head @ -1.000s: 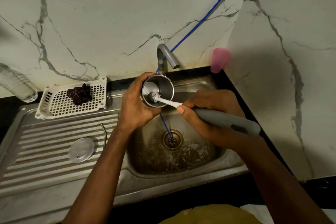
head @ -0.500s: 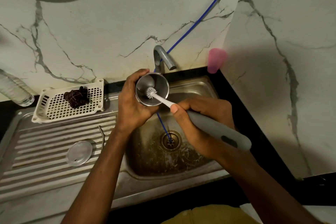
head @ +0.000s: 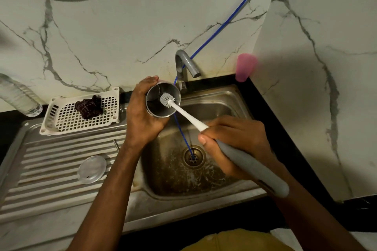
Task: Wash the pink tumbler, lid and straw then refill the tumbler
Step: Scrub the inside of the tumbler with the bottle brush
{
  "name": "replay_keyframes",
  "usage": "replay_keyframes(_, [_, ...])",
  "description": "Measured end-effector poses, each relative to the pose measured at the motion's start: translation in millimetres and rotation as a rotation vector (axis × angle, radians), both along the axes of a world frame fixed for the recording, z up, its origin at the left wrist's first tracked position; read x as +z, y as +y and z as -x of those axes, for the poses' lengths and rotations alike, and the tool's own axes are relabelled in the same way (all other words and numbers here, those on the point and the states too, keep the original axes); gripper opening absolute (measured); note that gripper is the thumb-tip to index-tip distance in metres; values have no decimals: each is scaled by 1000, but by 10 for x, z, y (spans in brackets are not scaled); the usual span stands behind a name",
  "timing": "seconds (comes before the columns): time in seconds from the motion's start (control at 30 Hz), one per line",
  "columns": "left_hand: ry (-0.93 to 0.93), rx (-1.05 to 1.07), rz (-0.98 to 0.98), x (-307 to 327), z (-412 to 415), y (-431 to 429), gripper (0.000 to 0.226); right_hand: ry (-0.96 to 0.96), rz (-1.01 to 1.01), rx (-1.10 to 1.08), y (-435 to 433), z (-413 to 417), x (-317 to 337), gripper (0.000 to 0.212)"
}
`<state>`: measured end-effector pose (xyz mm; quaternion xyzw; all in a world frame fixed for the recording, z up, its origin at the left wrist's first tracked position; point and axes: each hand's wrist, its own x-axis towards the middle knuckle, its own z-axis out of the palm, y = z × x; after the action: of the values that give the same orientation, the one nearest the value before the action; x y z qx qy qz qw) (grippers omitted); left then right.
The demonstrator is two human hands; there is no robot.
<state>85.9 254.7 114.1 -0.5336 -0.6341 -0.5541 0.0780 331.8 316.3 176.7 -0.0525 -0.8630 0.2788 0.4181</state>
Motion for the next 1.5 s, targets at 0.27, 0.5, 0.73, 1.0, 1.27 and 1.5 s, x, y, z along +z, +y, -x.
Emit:
replay_keyframes(0.27, [57,7,-23,84,-46,49,76,-20,-154,-79,41,29,-42,10])
replay_keyframes(0.5, [78,29,-55,39,-16,29,83,118,399,-41,-180,126,-30,16])
replay_keyframes(0.73, [131,-12,2,4,71,-20,74,218,659,-35,-206,153,-67,16])
replay_keyframes(1.0, [201,-14,90,39,78,-57,70,-111,-28,52,173,-54,-169,5])
replay_keyframes(1.27, [187,26,38,26,74,-52,70,87,420,33,-76,-32,-150,20])
replay_keyframes(1.5, [154,66,68,6,190,-110,78,287,937,-43,-193,75,-158,19])
